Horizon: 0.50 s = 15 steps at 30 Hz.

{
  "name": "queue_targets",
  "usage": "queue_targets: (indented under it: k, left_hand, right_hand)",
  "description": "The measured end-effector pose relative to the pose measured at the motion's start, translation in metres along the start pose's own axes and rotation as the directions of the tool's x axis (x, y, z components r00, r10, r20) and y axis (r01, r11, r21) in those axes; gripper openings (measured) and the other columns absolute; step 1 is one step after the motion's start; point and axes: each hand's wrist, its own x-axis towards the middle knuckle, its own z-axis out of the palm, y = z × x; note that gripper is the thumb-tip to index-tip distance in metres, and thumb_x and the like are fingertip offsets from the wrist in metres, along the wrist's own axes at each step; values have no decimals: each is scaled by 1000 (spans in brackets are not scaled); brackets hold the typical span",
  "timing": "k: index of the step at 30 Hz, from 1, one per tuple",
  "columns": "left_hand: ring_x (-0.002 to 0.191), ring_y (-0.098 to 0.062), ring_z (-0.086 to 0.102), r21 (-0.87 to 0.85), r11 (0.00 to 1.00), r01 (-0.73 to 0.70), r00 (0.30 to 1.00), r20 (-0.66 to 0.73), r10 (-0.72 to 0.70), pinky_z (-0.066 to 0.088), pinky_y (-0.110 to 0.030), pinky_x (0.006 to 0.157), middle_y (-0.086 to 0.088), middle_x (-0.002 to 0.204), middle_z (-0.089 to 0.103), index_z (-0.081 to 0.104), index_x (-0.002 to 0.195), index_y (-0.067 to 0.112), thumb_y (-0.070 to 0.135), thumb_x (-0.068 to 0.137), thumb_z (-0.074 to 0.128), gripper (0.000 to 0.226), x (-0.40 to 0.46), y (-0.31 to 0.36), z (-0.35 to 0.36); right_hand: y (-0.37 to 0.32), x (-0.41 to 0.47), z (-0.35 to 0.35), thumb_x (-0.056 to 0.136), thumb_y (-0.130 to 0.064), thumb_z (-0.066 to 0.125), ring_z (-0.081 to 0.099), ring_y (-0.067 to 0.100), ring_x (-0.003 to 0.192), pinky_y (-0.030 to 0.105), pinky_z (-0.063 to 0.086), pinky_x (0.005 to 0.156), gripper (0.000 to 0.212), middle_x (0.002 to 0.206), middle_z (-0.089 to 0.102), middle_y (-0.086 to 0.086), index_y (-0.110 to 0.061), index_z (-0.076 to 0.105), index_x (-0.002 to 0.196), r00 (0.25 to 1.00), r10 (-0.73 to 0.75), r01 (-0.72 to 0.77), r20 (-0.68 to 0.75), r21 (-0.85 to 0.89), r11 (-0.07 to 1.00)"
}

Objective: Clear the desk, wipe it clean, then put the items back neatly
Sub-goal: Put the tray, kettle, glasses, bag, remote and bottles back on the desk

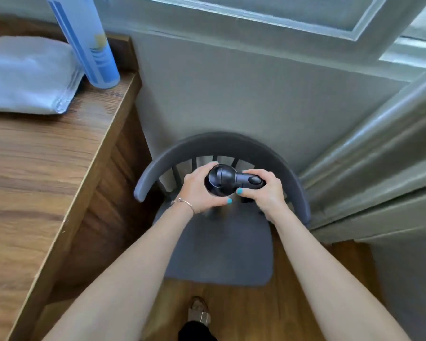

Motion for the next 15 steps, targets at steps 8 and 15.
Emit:
queue_targets:
  k: [8,15]
  left_hand:
    - [130,-20,42,98,992,-82,995,66,76,37,-41,109,10,140,48,36,138,46,68,37,74,110,-34,68,-77]
    - [123,-19,51,162,952,-261,964,-14,266,35,-39,110,5,133,57,44,140,32,60,46,77,103,-75,117,-148]
  right_hand:
    - [-85,-61,-13,57,0,90,69,30,88,48,59,80,48,103,71,12,-31,73,90,993,-42,59,-114,148,987]
    - [-163,-107,-9,66,10,83,66,5,68,25,56,56,40,91,70,5,-15,69,94,980,-134,166,-150,227,960]
